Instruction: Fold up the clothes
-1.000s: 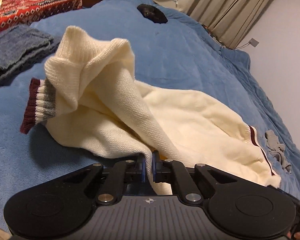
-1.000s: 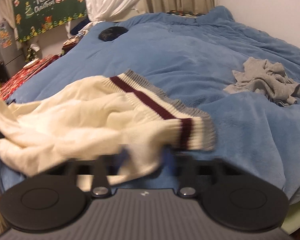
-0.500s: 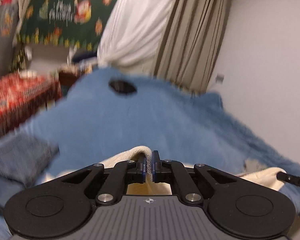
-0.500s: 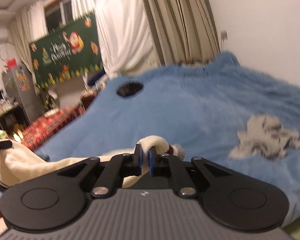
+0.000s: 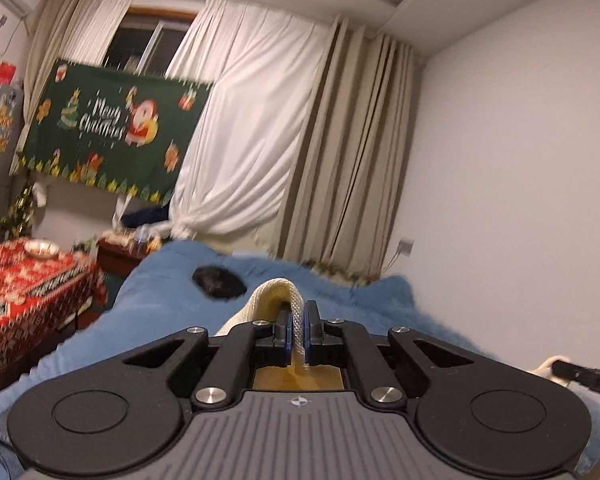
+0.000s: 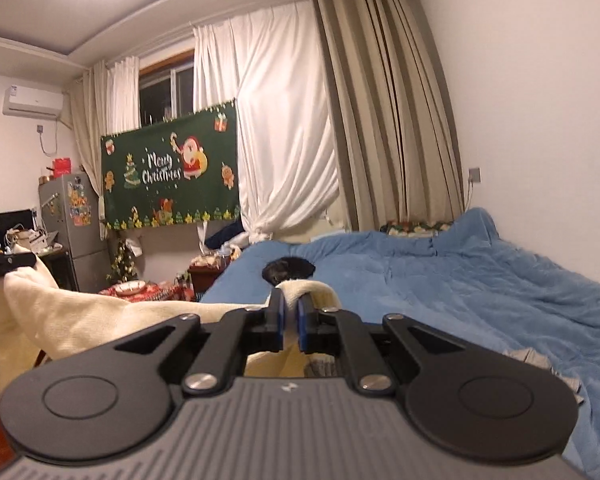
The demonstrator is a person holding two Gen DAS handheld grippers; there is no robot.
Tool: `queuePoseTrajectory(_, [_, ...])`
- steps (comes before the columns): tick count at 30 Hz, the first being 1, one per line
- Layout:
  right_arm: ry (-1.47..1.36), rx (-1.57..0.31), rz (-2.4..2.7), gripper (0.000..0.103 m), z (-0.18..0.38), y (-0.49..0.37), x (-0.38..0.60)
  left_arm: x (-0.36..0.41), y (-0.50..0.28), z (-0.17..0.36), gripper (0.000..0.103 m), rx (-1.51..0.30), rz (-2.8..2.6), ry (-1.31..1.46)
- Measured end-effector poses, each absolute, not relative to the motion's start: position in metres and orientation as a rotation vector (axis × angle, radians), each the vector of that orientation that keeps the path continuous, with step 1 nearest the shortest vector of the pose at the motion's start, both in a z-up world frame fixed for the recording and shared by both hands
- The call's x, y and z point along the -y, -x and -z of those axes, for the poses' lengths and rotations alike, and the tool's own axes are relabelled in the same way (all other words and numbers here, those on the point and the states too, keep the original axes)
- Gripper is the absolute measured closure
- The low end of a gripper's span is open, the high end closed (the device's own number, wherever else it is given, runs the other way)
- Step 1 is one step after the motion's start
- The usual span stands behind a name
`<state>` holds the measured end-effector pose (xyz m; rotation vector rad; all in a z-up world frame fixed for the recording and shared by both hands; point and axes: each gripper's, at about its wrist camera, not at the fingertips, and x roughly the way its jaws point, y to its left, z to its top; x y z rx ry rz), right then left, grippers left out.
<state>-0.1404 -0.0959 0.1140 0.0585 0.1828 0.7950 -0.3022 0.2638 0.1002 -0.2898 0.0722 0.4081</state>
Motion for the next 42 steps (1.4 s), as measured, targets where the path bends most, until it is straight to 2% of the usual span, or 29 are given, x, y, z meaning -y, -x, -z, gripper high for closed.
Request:
queuePoseTrajectory(8, [-0.005, -0.391, -0.704, 0.096, -0.041, 0.071, 0.043, -0.318, 0.223, -0.014, 0.097, -0.301, -0.464, 0.401])
queuePoseTrajectory(15, [0.073, -0.648, -0.624, 0.096, 0.064, 0.016, -0.01, -0.336, 0.154, 0.067, 0.097, -0.556, -0.462, 0.415])
queuePoseTrajectory(21, [0.152, -0.75, -0.63, 0.096, 0.124, 0.027, -0.012, -0.326, 0.165, 0.118, 0.097, -0.673, -0.429, 0.468])
queuePoseTrajectory(25, [0.184, -0.76, -0.636, 0.094, 0.138, 0.048, -0.006, -0.316, 0.188, 0.124, 0.086, -0.697, -0.426, 0.486])
queuePoseTrajectory(27, [0.188, -0.741, -0.636, 0.086, 0.129, 0.054, -0.002, -0.311, 0.2, 0.125, 0.076, -0.7, -0.427, 0.492])
queuePoseTrajectory(28, [0.189, -0.73, -0.635, 0.076, 0.123, 0.057, 0.0, -0.311, 0.208, 0.12, 0.068, -0.682, -0.433, 0.488])
queuePoseTrajectory(31, [0.194, -0.698, -0.649, 0.071, 0.104, 0.066, 0.007, -0.308, 0.231, 0.104, 0.059, -0.635, -0.444, 0.474])
queuePoseTrajectory(33, [0.204, -0.679, -0.665, 0.061, 0.093, 0.075, 0.01, -0.305, 0.242, 0.093, 0.049, -0.617, -0.456, 0.455])
queuePoseTrajectory(35, [0.219, -0.65, -0.678, 0.04, 0.084, 0.084, 0.012, -0.301, 0.253, 0.083, 0.042, -0.602, -0.467, 0.425])
queuePoseTrajectory(36, [0.23, -0.634, -0.686, 0.034, 0.079, 0.09, 0.013, -0.298, 0.258, 0.079, 0.042, -0.596, -0.471, 0.408])
queuePoseTrajectory(38, [0.247, -0.596, -0.701, 0.012, 0.069, 0.098, 0.013, -0.292, 0.266, 0.072, 0.033, -0.587, -0.482, 0.37])
queuePoseTrajectory(40, [0.261, -0.557, -0.715, 0.001, 0.063, 0.109, 0.014, -0.283, 0.274, 0.069, 0.023, -0.583, -0.51, 0.314])
queuePoseTrajectory(41, [0.268, -0.541, -0.723, 0.001, 0.061, 0.113, 0.013, -0.279, 0.278, 0.068, 0.015, -0.581, -0.524, 0.286])
queuePoseTrajectory(42, [0.276, -0.532, -0.732, 0.001, 0.059, 0.118, 0.012, -0.275, 0.281, 0.067, 0.011, -0.58, -0.544, 0.257])
